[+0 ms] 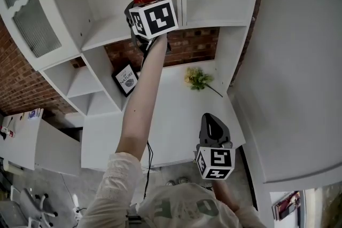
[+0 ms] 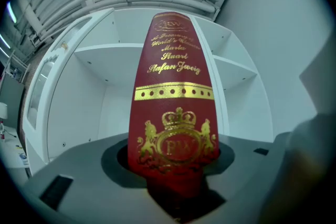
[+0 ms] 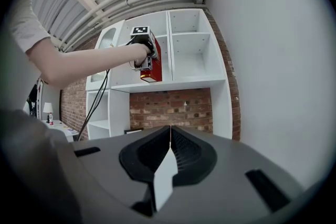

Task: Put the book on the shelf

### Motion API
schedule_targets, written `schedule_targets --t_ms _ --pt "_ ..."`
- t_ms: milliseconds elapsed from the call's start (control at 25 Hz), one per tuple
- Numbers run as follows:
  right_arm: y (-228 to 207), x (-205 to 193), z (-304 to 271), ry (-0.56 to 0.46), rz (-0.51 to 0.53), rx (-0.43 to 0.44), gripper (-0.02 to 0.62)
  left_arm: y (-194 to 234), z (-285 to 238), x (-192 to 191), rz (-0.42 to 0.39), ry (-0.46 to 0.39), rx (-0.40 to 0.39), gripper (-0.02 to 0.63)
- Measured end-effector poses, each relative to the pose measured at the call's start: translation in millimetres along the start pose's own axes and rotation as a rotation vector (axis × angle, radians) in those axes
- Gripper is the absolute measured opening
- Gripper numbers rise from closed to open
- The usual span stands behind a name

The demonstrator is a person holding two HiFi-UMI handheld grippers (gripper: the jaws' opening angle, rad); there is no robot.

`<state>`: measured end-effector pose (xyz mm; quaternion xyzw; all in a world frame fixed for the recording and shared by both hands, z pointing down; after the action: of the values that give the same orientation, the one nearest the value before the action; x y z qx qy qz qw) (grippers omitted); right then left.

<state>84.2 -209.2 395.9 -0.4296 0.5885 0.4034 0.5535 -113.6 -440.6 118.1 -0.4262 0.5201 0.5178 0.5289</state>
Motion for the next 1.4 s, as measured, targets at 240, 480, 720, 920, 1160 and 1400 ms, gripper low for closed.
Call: schedule_targets --t_ms 240,480,720,920,1160,1400 --pt "-9.4 -6.0 -3.4 0.008 0.000 -0.030 0.016 0.5 -29.8 -1.7 -0.012 -0.006 0.045 0.239" --pt "-18.8 -17.5 -9.7 0.031 -0.006 -0.065 0.015 4.9 -60.3 -5.3 -0.014 -0.006 0.067 0.239" --pt "-23.2 -18.1 -17.0 0.029 -0.010 -0.099 0.016 7.7 -91.6 -8.1 -0.029 -0.004 0.058 0.239" --pt "-23.7 -28.2 -23.8 0.052 -0.028 -0.106 0.015 8.7 -109.4 -11.3 -0.040 -0.015 0.044 0.239" --pt "-24.8 -29.8 -33.5 0.064 -0.018 -0.115 0.015 10.7 -129.0 -13.0 -0.031 -0.014 0.049 0.239" --pt "-32.1 -33.6 -34.1 0.075 -0.025 -0.142 0.017 13.2 -141.9 -14.9 -0.033 -0.015 0.049 0.239"
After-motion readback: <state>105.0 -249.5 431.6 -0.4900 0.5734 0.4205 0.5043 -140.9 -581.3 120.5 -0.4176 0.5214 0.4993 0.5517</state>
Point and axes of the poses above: the fingertips, and each gripper's own axes: z backward along the fingers, y to its left, x out of its top, the point moved 1 cm from there along z, backward along the fingers, and after that the axes turned 4 degrees about z, right-handed, at the moved point
